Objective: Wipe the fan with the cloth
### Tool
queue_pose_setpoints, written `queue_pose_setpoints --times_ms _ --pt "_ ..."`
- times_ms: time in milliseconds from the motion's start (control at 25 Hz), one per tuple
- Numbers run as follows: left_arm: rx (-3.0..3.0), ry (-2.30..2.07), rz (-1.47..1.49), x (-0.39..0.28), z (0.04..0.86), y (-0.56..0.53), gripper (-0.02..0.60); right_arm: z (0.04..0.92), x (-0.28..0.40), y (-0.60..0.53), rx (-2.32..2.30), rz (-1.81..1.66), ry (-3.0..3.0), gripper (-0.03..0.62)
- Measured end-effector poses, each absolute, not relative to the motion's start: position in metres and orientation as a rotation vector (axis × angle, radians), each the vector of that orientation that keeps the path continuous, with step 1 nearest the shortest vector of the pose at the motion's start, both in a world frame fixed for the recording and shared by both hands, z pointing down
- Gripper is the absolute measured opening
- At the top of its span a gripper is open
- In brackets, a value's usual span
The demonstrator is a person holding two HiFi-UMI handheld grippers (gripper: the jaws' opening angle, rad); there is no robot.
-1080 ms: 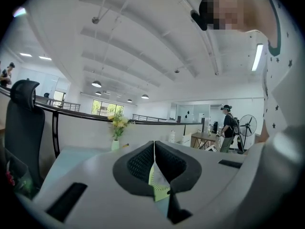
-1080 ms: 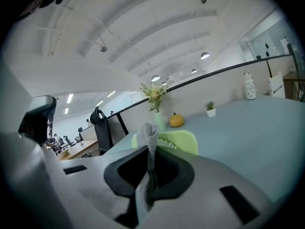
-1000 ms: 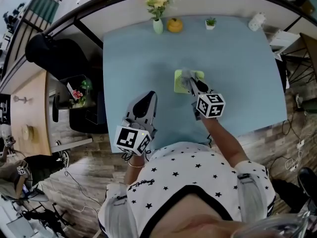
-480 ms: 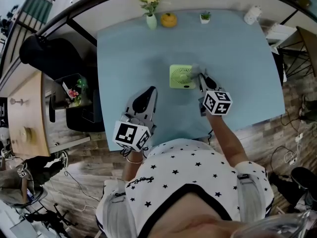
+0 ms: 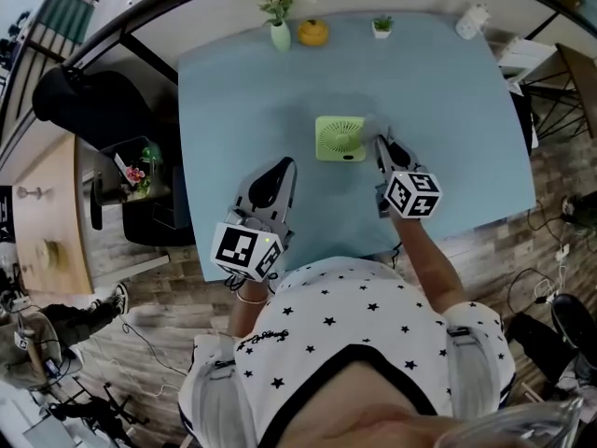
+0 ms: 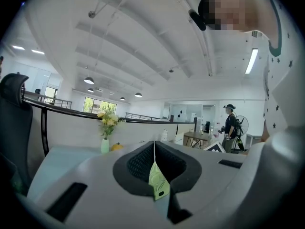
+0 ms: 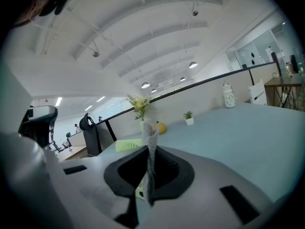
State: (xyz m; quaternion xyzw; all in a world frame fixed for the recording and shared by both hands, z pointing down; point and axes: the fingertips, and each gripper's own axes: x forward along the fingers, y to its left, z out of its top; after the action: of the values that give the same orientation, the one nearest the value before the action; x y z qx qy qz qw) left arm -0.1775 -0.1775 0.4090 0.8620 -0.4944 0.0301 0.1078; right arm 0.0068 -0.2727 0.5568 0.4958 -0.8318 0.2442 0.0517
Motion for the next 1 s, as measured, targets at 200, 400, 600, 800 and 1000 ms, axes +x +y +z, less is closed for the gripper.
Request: queue_pose_setpoints --times_ms 200,400,600,800,1000 --pt "2.518 -1.494 0.074 -0.186 0.406 -0.175 0.029 0.530 -0.031 -0.264 1.396 0.626 -2.657 0.017" --pt "2.495 -1.545 0.065 -0.199 0.404 -0.171 0.029 0.543 -0.089 -0.251 1.174 0.551 -2.690 0.017" --pt "2.459 -1.585 0.063 -0.214 0.405 -0.166 0.029 0.583 -0.129 -0.244 1.046 0.562 -2.618 0.017" --pt "2.438 -1.614 0.069 -0.224 0.406 -0.164 0.029 0.607 -0.141 -0.246 1.013 0.579 -2.563 0.017" --pt "2.432 -1.609 0.069 -0.223 0.408 -0.166 0.029 0.612 -0.127 -0.255 1.061 0.612 -2.532 0.017"
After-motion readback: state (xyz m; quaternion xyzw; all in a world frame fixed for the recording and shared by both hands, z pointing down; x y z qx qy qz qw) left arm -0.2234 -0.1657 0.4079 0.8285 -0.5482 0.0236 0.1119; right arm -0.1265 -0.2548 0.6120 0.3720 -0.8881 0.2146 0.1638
